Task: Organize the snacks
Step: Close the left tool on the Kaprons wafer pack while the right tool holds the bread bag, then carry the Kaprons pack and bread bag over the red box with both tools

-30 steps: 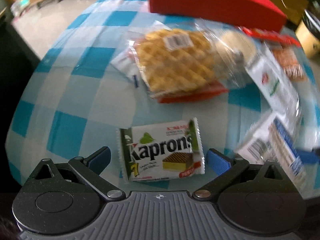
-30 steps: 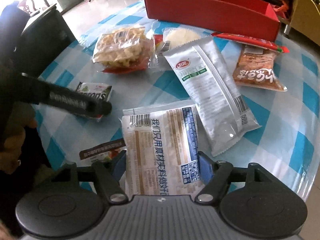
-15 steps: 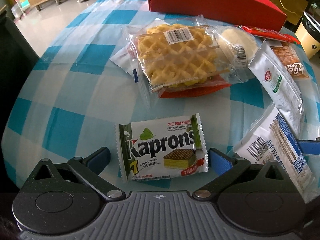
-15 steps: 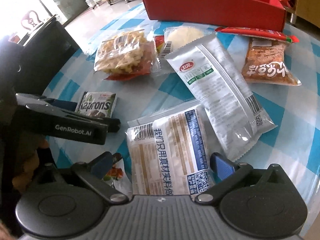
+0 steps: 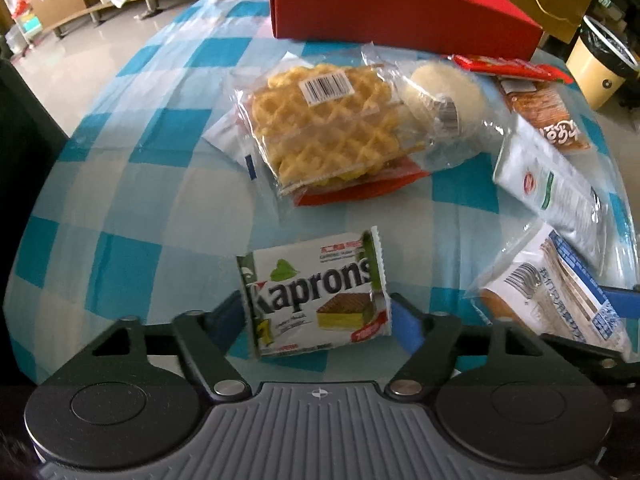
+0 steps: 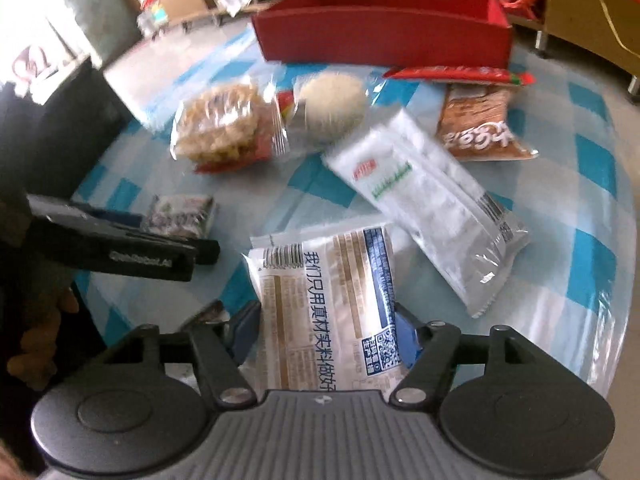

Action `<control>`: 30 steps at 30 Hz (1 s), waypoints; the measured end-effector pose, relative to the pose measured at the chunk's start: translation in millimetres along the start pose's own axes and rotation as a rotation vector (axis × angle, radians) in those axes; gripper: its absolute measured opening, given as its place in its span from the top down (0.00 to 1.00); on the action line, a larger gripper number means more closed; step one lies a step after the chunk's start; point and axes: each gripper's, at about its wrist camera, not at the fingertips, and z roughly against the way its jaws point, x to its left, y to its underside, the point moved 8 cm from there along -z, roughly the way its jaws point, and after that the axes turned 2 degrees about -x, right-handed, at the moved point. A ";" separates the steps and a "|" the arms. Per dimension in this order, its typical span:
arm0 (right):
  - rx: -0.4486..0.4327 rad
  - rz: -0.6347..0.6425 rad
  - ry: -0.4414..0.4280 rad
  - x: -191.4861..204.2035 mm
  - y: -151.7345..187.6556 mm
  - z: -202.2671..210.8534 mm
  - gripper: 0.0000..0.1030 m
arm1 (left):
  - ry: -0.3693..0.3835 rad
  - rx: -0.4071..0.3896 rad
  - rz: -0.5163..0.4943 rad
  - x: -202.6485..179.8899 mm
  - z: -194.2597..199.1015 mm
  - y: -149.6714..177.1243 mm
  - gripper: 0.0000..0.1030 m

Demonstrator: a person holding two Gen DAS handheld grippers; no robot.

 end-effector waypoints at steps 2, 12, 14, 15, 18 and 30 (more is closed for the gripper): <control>-0.016 -0.052 -0.034 0.1 -0.1 6.2 0.37 | 0.012 0.010 0.028 3.5 0.7 0.3 0.27; -0.094 -0.199 -0.166 -1.6 -20.9 15.1 0.38 | 0.064 -0.024 0.115 15.7 11.4 -8.9 0.31; -0.110 -0.225 -0.212 0.3 -26.8 16.3 0.38 | 0.084 -0.038 0.127 16.9 14.6 -11.6 0.31; -0.115 -0.230 -0.219 0.9 -29.5 16.4 0.38 | 0.090 -0.047 0.129 17.5 16.2 -12.7 0.31; -0.114 -0.232 -0.202 1.5 -34.4 12.2 0.38 | 0.092 -0.069 0.137 20.2 21.1 -17.0 0.31; -0.189 -0.250 -0.200 -3.4 -58.7 23.0 0.38 | 0.144 -0.140 0.175 22.9 53.9 -42.1 0.31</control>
